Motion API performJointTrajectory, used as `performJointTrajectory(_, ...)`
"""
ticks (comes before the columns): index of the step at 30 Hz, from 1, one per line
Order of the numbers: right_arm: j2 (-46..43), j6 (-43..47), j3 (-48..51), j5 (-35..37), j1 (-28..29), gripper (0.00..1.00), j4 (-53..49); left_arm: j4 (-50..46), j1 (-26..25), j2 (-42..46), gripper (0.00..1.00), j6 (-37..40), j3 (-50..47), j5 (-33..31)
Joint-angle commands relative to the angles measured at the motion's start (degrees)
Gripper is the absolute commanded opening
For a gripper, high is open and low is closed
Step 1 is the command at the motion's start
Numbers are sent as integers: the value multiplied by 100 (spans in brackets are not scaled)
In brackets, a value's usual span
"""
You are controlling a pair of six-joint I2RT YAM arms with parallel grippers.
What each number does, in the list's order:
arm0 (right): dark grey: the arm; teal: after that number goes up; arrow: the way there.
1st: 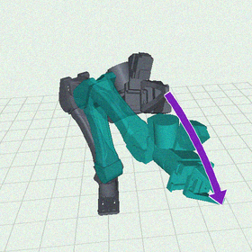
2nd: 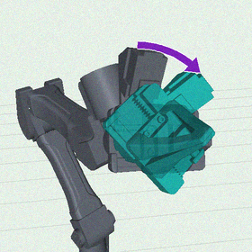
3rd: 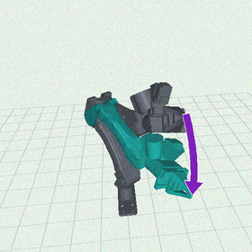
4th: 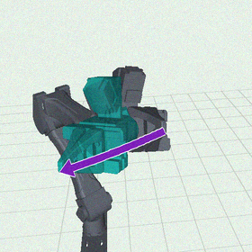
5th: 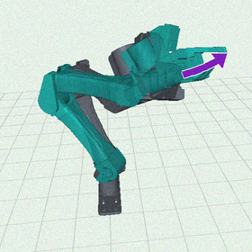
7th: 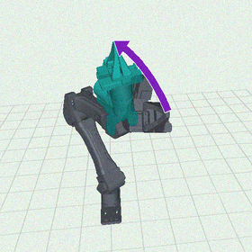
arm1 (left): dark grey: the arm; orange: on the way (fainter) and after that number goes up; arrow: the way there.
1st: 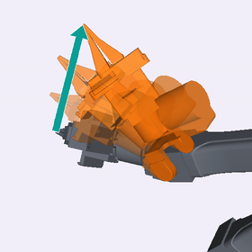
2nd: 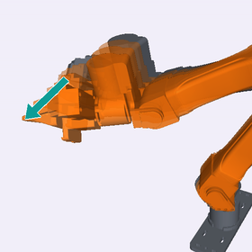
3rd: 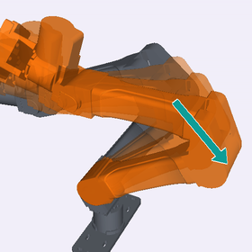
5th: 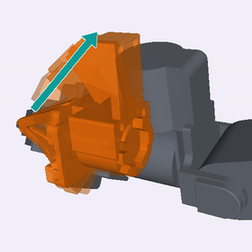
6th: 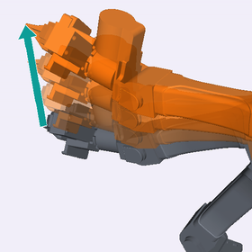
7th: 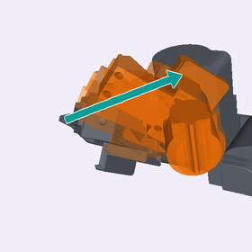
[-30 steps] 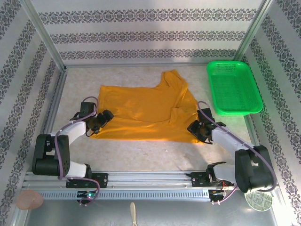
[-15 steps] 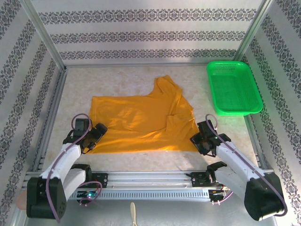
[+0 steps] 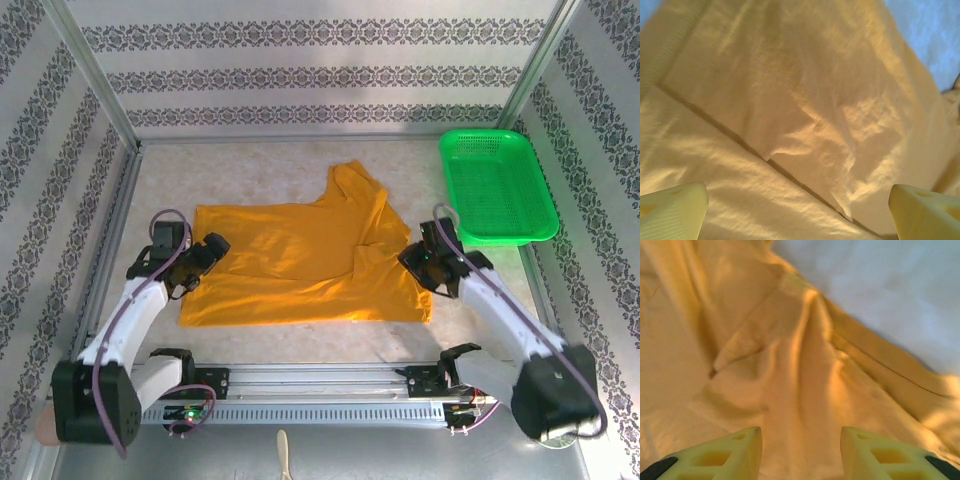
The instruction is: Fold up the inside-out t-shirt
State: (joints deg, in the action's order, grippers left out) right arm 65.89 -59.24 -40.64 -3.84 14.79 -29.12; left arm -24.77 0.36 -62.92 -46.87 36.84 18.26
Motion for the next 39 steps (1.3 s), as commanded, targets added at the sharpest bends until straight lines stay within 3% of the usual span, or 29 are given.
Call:
performJointTrajectory(1, 768, 607, -324, -501, 91, 46, 765, 367, -36, -579, 96, 419, 162, 599)
performJointTrajectory(5, 1163, 312, -158, -296, 397, 45, 1111, 408, -36, -782, 96, 508, 110, 560)
performJointTrajectory(13, 607, -1062, 1362, 429, 535, 47, 1359, 625, -36, -351, 97, 346, -682, 512)
performJointTrajectory(19, -353, -2011, 1881, 797, 616, 49, 77, 560, -36, 102, 97, 140, -1293, 371)
performJointTrajectory(26, -1738, -3053, 2446, 954, 911, 50, -845, -786, -36, 1865, 97, -420, -1776, 212)
performJointTrajectory(29, -2318, -2764, 2154, 1185, 875, 49, -1041, -1150, -36, 2760, 100, -646, -1646, 102)
performJointTrajectory(31, -2398, -2028, 1660, 1166, 613, 48, -860, -1055, -32, 2817, 100, -698, -1431, 30)
performJointTrajectory(35, -1308, -236, 285, 333, -253, 48, -409, -639, -36, 1551, 100, -104, -536, -6)
performJointTrajectory(39, 337, 1327, -1424, -249, -512, 50, -314, -531, 113, -202, 100, 927, 738, -172)
